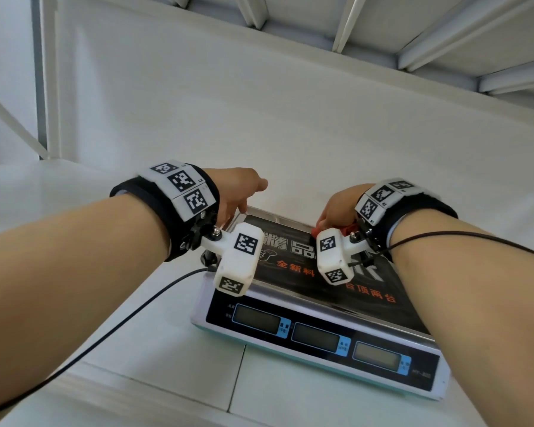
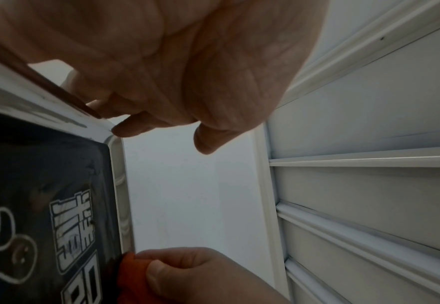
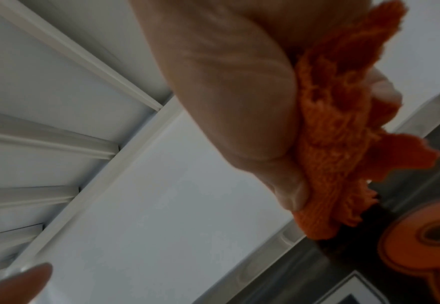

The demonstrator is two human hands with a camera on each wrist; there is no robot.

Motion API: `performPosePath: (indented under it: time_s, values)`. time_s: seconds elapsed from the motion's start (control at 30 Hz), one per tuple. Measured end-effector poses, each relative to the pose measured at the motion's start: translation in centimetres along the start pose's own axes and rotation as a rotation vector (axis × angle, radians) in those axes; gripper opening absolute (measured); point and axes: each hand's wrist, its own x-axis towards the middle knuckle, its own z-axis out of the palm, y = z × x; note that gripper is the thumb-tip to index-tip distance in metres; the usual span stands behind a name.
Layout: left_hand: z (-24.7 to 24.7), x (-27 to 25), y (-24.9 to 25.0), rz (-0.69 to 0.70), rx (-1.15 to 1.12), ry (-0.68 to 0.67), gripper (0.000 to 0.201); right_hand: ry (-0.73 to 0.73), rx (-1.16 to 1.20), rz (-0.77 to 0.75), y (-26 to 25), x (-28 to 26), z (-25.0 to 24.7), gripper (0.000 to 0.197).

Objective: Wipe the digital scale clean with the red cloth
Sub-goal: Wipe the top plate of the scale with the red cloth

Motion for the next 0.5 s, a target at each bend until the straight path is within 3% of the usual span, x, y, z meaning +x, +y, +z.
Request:
performPosePath:
  time_s: [0.1,0.2,0.3,0.4,0.5]
  values:
    - [0.1,0.0,0.0,0.001,0.039,-0.018,0.074,-0.021,0.000,-0.048,-1.0,0.1,0.4,0.036]
    - [-0.1,0.4,0.1,-0.022,0.074,-0.025,0.080,0.055,-0.093,-0.075,-1.7,-1.1,0.5,0.036]
    - [-0.5,1.0,0.1,-0.031,0.063,-0.016,0.085,-0.014,-0.068,-0.102,-1.7,-1.6,0.0,0.034]
    - [-0.5,1.1,0.1,-0.006,0.066,-0.015,0.088,0.078,-0.269,-0.085,-1.2,-1.0,0.0,0.037]
    - [-0.2,0.8,0.2,-0.019,0.045,-0.001,0.083,0.023,-0.097,-0.118,-1.9,-0.4,0.5,0.035]
